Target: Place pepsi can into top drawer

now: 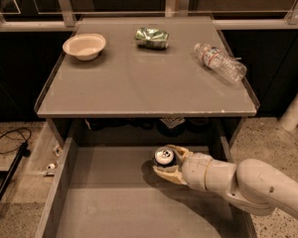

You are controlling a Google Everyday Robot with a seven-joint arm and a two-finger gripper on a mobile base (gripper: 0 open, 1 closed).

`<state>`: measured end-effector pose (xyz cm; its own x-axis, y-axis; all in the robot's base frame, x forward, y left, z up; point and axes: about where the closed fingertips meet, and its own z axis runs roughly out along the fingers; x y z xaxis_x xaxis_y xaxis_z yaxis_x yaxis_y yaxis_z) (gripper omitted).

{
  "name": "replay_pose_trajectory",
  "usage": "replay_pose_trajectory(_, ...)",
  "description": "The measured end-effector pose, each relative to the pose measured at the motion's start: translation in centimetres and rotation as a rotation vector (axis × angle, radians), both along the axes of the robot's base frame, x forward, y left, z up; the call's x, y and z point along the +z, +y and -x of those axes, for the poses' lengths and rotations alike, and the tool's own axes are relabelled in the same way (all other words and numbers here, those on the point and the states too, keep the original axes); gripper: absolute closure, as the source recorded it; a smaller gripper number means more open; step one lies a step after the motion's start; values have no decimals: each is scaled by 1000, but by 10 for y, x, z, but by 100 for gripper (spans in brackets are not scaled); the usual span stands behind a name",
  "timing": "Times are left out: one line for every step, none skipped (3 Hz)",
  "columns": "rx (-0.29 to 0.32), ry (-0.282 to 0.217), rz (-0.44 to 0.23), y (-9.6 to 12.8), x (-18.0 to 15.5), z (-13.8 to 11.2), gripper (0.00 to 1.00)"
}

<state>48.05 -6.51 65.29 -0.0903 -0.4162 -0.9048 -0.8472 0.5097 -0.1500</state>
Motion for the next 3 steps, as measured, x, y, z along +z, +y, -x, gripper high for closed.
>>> replay_pose_trajectory(0, 0, 0, 0, 0, 0, 12)
replay_pose_trajectory(0, 0, 0, 0, 0, 0, 0)
replay_pose_trajectory(0, 0, 0, 0, 0, 0, 0)
